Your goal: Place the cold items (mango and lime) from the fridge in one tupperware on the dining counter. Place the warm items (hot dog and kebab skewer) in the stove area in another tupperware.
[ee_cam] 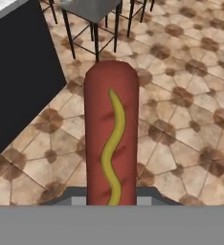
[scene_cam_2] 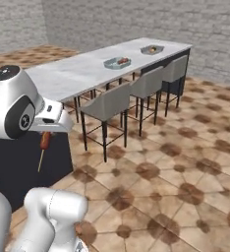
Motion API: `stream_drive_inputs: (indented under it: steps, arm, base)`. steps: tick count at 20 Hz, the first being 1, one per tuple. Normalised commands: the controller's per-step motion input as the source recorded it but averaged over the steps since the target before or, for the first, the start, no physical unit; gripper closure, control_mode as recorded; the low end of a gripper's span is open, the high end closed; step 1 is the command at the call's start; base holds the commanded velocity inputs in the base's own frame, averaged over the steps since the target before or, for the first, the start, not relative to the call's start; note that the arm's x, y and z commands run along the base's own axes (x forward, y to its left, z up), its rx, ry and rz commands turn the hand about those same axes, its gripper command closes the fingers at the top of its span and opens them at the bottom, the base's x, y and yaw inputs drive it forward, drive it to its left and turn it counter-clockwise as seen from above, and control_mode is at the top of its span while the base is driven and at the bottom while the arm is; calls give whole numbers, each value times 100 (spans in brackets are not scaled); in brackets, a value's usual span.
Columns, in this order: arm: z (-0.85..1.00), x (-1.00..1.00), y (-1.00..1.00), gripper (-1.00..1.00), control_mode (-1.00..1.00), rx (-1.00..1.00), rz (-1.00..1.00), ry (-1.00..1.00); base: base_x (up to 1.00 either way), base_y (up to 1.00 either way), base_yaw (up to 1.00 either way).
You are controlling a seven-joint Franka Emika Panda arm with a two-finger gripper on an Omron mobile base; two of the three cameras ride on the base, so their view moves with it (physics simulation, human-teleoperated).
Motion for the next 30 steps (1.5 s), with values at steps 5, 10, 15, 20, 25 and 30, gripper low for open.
stream_drive_inputs:
  steps: [5,10,15,20,25,30]
  arm:
    - [0,0,0,100,100,0,0,0]
    - [0,0,0,100,100,0,0,0]
    - [0,0,0,100,100,0,0,0]
    - [0,0,0,100,100,0,0,0]
    - [0,0,0,100,100,0,0,0]
    - [0,0,0,100,100,0,0,0]
  base:
    - [100,-63,30]
    - [100,-66,33]
    - [100,-84,26]
    - [93,-91,22]
    - [91,-91,21]
    - [81,-89,21]
